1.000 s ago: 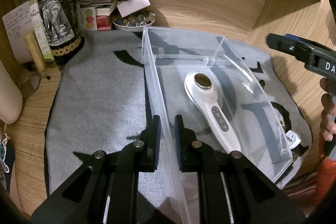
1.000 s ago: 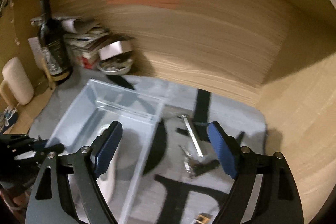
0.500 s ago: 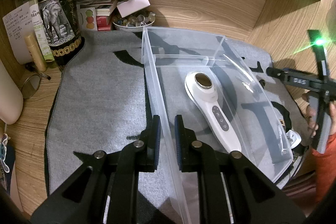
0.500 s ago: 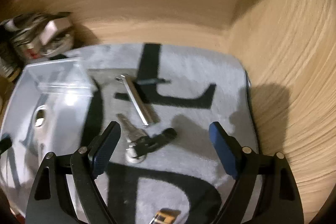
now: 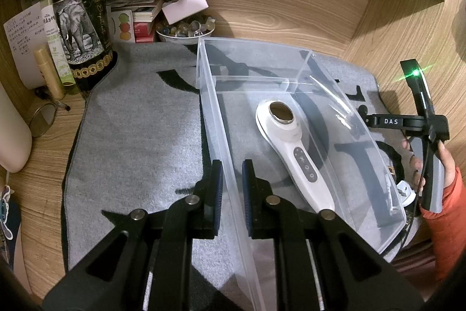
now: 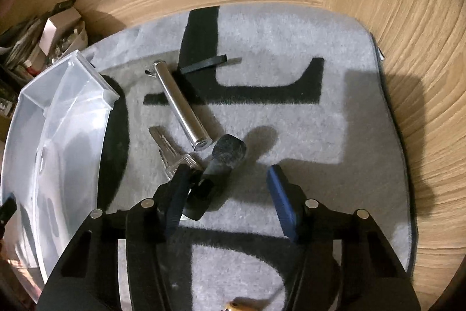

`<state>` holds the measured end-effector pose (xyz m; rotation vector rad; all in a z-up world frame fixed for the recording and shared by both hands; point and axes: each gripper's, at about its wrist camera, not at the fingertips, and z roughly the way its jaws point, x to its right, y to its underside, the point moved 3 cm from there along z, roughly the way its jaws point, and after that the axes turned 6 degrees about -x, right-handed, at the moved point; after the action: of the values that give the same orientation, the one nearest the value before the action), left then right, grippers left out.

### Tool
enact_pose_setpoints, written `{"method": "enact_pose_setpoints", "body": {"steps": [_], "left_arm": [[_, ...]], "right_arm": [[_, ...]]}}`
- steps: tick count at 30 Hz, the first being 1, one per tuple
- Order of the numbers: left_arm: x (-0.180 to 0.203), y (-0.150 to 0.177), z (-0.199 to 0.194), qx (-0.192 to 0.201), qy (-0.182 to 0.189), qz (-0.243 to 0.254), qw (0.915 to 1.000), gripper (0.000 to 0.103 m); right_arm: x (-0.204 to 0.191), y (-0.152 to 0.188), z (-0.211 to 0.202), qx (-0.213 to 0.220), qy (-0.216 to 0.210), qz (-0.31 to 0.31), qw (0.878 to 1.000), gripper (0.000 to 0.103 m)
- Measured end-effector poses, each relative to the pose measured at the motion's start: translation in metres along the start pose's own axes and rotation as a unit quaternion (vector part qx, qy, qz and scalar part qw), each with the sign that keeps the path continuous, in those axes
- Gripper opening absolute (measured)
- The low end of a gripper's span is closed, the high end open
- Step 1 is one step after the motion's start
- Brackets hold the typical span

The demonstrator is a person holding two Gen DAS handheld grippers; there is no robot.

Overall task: Organize rigid objects
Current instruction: 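Grasp the black rubber-tipped stick beside the keys with the right tool, then carry the black stick into the clear box and release it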

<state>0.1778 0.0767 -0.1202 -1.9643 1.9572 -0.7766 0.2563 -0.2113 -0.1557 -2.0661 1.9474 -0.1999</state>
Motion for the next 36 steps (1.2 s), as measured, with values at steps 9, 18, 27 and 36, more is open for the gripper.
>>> {"method": "enact_pose_setpoints", "body": {"steps": [9,18,27,36], "left_arm": [[0.0,0.0,0.0,0.0,0.0,0.0,1.0,0.013],[0.0,-0.001,0.0,0.0,0.001,0.0,1.0,0.013],[0.0,-0.002,-0.001,0.0,0.002,-0.001,1.0,0.013],[0.0,-0.002,-0.001,0.001,0.002,-0.001,1.0,0.013]], "right_arm": [[-0.01,0.006,-0.004,0.005,0.019,-0.034,0.999,0.022],[-0.03,-0.003,-0.048,0.068,0.039,-0.06,0.995,0.022],[-0.078,-0.008,-0.077,0.112,0.024,-0.113,0.987,0.022],[-0.136,-0.003,-0.077,0.12,-0.002,-0.183,0.976,0.022]]}}
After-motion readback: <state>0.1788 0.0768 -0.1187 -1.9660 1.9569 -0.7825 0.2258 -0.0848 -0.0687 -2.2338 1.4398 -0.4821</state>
